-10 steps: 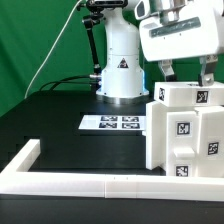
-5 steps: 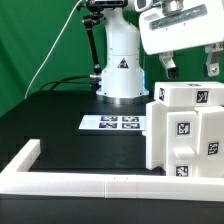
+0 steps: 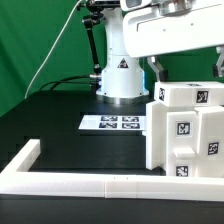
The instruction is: Assemble cabinet
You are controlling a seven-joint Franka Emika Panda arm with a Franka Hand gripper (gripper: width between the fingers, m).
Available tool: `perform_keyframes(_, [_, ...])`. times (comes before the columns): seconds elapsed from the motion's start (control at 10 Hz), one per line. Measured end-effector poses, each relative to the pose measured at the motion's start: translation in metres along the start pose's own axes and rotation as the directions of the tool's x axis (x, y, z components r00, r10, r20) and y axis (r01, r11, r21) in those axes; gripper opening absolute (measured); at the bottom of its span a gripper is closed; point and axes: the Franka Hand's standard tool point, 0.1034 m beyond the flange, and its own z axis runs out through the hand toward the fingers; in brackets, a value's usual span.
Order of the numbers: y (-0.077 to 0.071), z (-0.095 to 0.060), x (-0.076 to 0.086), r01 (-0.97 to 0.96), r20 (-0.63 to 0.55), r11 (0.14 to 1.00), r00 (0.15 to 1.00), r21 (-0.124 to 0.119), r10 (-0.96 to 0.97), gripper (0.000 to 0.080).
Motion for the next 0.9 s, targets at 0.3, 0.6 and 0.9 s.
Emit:
perform_keyframes(0.3, [-0.0004,0.0004,0.0018,0.179,-0.002,0.984,0.984,0.000,-0.179,0.0797])
perform_keyframes(0.6, [0.0010,0.0003,0.0031,0.493,-0.004,0.870,0.870,-0.010,-0.493,0.0797])
perform_keyframes(0.9, [-0.0011,0.0018,-0.0002,0.808,0.011,0.589,0.590,-0.019,-0.808,0.0797])
